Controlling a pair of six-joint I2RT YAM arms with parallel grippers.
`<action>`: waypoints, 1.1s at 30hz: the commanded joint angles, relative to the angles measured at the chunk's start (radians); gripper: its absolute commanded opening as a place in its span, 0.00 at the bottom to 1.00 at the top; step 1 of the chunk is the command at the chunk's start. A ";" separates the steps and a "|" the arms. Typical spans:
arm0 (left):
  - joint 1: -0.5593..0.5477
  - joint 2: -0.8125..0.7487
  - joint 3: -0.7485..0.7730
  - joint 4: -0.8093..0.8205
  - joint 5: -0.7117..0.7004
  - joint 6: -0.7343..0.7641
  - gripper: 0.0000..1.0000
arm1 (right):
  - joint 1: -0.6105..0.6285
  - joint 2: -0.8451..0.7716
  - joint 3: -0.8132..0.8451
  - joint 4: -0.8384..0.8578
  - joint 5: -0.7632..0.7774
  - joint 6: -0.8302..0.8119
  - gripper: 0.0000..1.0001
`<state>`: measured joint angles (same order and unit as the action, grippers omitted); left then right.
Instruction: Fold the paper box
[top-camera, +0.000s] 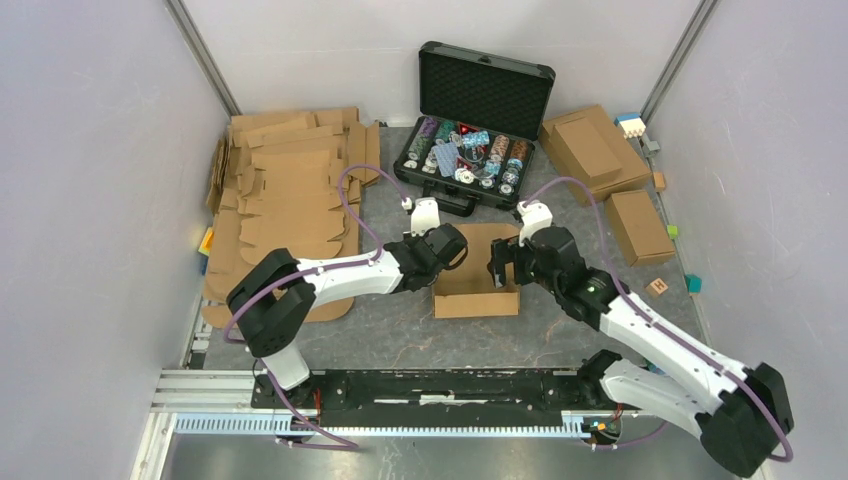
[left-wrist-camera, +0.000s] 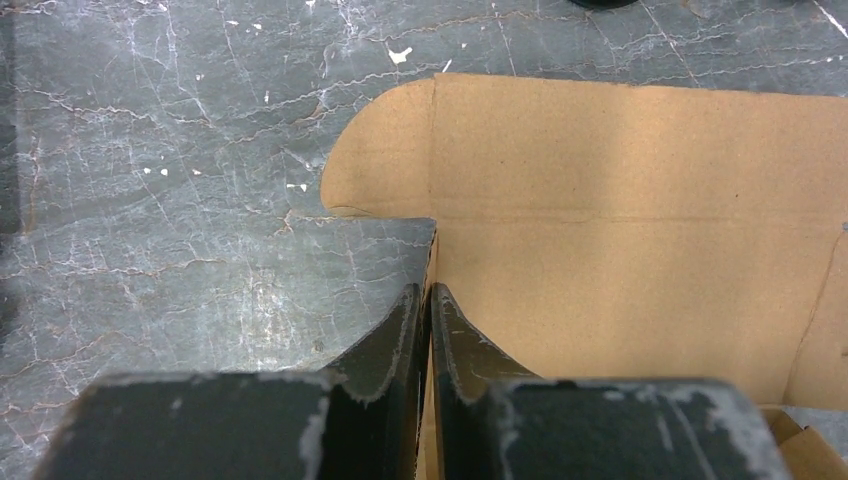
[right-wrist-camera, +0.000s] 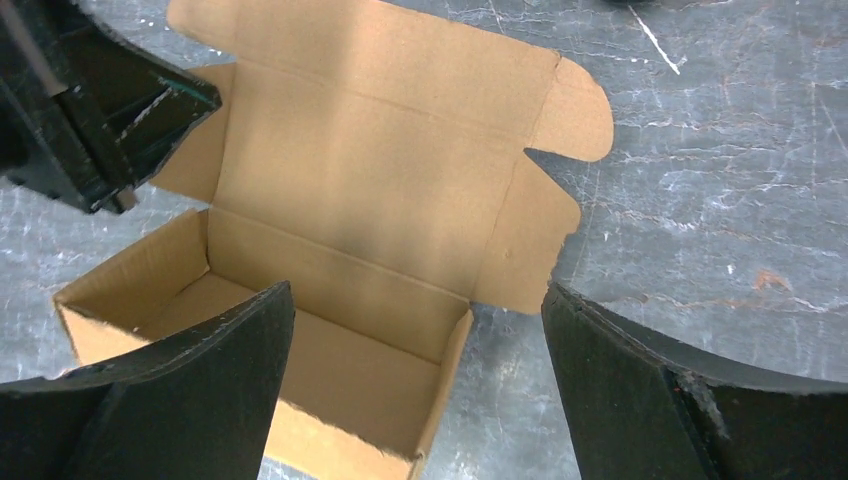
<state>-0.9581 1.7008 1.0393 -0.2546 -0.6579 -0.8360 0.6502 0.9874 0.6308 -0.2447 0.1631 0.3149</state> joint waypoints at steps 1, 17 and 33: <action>-0.007 -0.045 -0.004 0.034 -0.056 -0.011 0.14 | -0.003 -0.095 -0.006 -0.130 -0.034 -0.026 0.98; 0.109 -0.080 0.028 -0.056 0.233 0.084 0.33 | -0.126 0.105 0.125 -0.150 0.030 -0.032 0.88; 0.344 -0.023 0.004 -0.028 0.701 0.210 0.57 | -0.410 0.306 0.133 0.057 -0.435 -0.030 0.73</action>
<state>-0.6197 1.6459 1.0405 -0.3542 -0.1356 -0.6617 0.2398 1.2953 0.7532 -0.2298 -0.1593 0.3050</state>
